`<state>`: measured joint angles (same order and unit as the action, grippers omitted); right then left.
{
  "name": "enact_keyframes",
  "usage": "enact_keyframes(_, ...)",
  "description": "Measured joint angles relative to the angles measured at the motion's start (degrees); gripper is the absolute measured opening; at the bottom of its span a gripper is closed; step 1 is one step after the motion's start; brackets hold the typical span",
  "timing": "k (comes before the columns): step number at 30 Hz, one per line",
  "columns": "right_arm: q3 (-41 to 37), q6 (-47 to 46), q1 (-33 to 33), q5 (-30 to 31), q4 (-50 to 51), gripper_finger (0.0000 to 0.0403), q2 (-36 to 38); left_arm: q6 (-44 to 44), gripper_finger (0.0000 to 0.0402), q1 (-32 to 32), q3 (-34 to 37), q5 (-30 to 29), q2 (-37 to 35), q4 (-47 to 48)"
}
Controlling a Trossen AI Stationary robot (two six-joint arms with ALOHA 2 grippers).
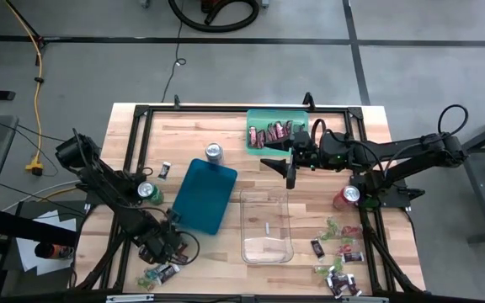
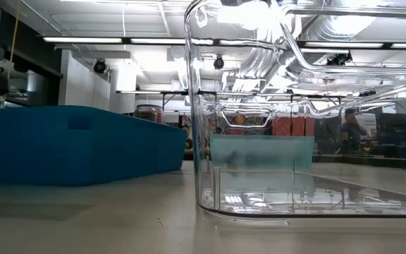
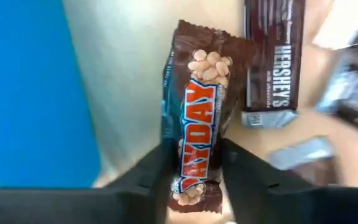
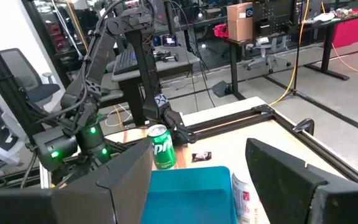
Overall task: Sort candy
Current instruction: Put the chocolate peanut bar into the green bin
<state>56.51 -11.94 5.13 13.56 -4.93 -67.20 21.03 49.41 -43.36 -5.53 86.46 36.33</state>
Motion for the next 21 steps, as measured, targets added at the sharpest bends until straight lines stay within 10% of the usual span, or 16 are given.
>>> enact_keyframes(3, 0.0, 0.0, 0.0, 0.0, 0.0, 0.0252, 0.0, 2.8, 0.0019, 0.0, -3.3, 4.3, -1.1, 2.5)
enact_keyframes(9, 0.0, 1.8, 0.0, 0.0, 0.0, 0.0252, 0.0, 3.8, 0.0009, -1.9, -11.7, 7.1, -10.3, 11.9)
enact_keyframes(17, 0.0, 1.9, 0.0, 0.0, -1.0, 0.0252, 0.3, -2.3, 0.0002, -17.1, -19.7, -18.7, -25.8, 7.4)
enact_keyframes(21, 0.0, 1.9, 0.0, -0.8, -3.5, 0.0252, 0.4, -11.2, 0.0001, -28.8, -18.9, -21.6, -28.6, -5.8)
